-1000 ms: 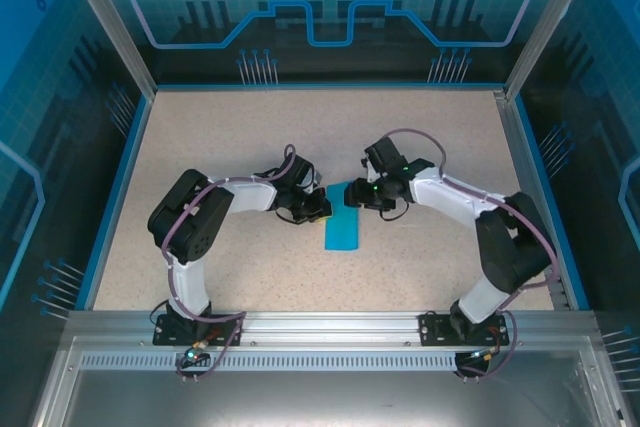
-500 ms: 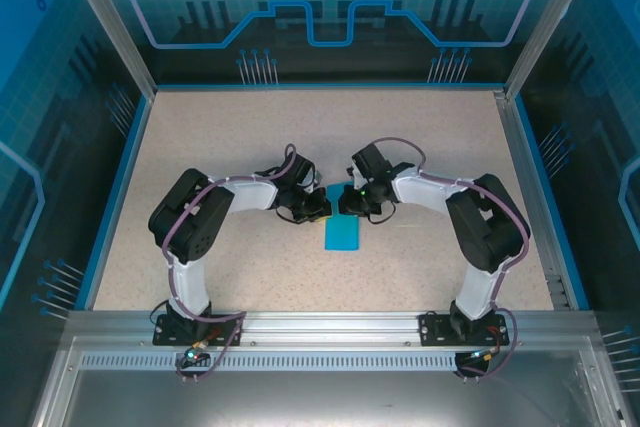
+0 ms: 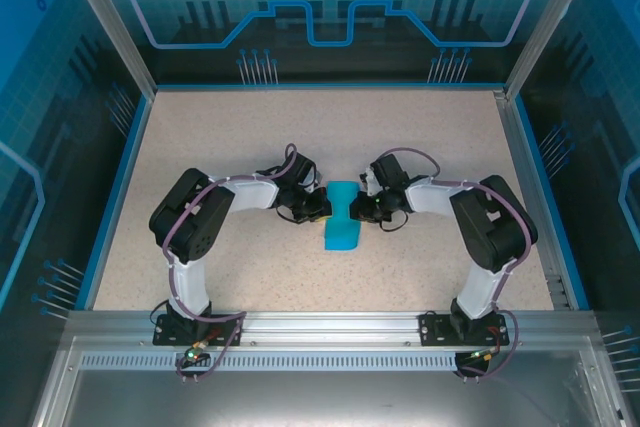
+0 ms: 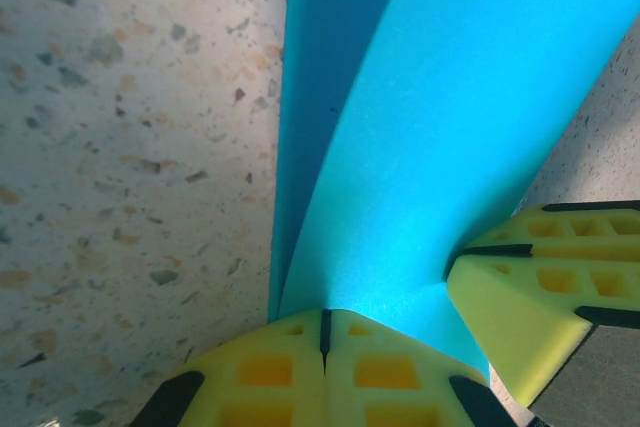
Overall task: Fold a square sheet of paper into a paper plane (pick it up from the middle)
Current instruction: Fold the square sheet of paper in half at the center of the table.
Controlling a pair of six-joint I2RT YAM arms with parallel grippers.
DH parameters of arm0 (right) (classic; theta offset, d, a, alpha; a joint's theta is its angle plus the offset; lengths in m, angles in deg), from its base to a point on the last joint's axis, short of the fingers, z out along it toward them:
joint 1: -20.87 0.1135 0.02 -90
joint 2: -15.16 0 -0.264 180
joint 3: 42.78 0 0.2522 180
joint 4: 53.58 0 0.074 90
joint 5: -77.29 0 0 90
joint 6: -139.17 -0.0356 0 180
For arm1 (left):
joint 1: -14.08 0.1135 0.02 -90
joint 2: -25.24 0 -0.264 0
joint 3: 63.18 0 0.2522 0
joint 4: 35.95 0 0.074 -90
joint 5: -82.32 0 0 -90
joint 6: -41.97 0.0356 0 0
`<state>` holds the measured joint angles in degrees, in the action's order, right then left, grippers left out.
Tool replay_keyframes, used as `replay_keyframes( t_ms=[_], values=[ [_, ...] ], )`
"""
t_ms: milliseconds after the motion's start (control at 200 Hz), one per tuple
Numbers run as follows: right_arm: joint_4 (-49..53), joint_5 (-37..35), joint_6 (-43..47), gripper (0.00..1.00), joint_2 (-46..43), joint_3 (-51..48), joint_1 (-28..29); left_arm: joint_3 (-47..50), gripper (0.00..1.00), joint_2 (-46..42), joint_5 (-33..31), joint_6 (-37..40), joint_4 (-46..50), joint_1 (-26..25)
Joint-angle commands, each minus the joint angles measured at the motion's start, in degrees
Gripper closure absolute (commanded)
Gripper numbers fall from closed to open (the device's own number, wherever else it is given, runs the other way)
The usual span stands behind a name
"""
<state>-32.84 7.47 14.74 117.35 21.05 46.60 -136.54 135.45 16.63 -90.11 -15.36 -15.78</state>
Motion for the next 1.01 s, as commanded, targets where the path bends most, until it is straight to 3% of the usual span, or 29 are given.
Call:
replay_keyframes(
  t_ms=[0, 145, 275, 520, 1000],
  values=[
    [1.48, -2.87, 2.4, 0.87, -1.08, -3.63, -3.76, 2.31, 1.0, 4.35, -6.7, -1.03, 9.69, -0.16],
    [2.4, -2.45, 2.6, 0.87, -5.17, -3.02, -4.21, 2.55, 1.0, 4.48, -6.48, -0.73, 9.48, -0.17],
    [1.52, -2.06, 1.68, 0.86, -7.97, -0.74, -0.77, 2.07, 1.0, 4.64, -6.22, -0.54, 9.59, -0.3],
    [-0.01, -0.24, 0.69, 0.86, 1.35, 6.56, 2.3, 1.24, 1.0, 5.19, -6.22, -0.5, 10.28, -0.72],
    [-3.19, -2.03, 0.97, 0.87, 5.86, 5.37, -7.18, 1.54, 1.0, 6.05, -6.12, 0.12, 11.16, -0.72]
  ],
)
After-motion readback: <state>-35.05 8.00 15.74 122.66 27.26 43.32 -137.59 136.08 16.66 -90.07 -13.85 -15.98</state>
